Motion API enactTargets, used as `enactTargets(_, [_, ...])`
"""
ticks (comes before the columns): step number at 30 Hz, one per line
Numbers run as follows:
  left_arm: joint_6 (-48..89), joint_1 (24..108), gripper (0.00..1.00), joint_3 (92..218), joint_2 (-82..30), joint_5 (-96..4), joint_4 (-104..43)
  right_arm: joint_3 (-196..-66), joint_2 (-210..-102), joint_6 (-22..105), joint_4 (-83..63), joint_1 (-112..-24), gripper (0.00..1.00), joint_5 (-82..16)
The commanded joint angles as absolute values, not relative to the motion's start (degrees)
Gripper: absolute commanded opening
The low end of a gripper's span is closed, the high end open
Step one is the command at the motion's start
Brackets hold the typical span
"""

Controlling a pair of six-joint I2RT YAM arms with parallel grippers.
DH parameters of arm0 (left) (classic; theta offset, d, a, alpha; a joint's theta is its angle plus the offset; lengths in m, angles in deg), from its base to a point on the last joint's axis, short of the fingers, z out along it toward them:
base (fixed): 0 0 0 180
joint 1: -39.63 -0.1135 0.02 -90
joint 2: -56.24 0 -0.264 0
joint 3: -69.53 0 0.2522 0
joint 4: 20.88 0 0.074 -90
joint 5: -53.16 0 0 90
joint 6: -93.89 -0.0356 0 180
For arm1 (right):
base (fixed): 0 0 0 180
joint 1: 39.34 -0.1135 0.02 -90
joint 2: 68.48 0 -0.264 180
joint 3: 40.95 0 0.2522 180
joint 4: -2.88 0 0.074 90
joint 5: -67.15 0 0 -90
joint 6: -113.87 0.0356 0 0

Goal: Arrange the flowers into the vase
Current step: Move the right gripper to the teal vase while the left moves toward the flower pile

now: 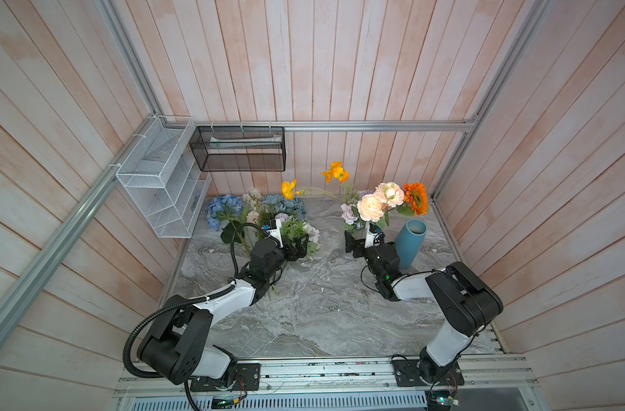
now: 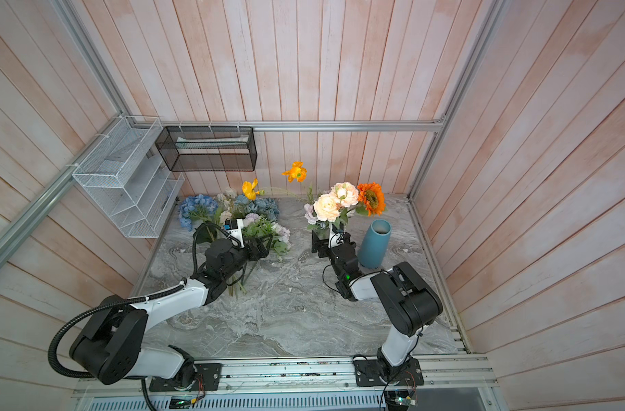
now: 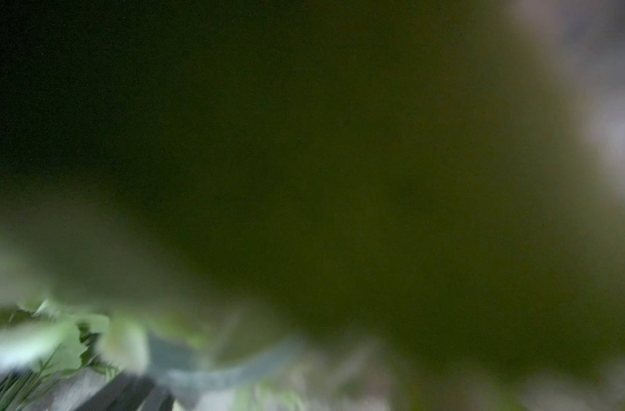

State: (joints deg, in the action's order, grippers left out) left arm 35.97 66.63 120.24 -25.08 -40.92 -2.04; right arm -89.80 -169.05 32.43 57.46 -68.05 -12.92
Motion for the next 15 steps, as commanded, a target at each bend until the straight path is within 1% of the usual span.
enactTargets(1, [34.7,66.2,1.0,118.9,-23.6,-40.4,-1.1,-92.7,-171.8,32.0,62.5,-67.7,0.95,-9.7])
enactTargets(9, [34.8,65.8,1.0,117.0,-21.8,-39.8,-1.2,-97.3,-176.6,30.9,62.9,-67.7,0.92,-5.1])
enactTargets(15, [34.8,65.6,1.0,116.3,-20.9,-39.7,-1.1,-101.1,-179.7,30.1,61.8,-67.4,0.89,-4.4])
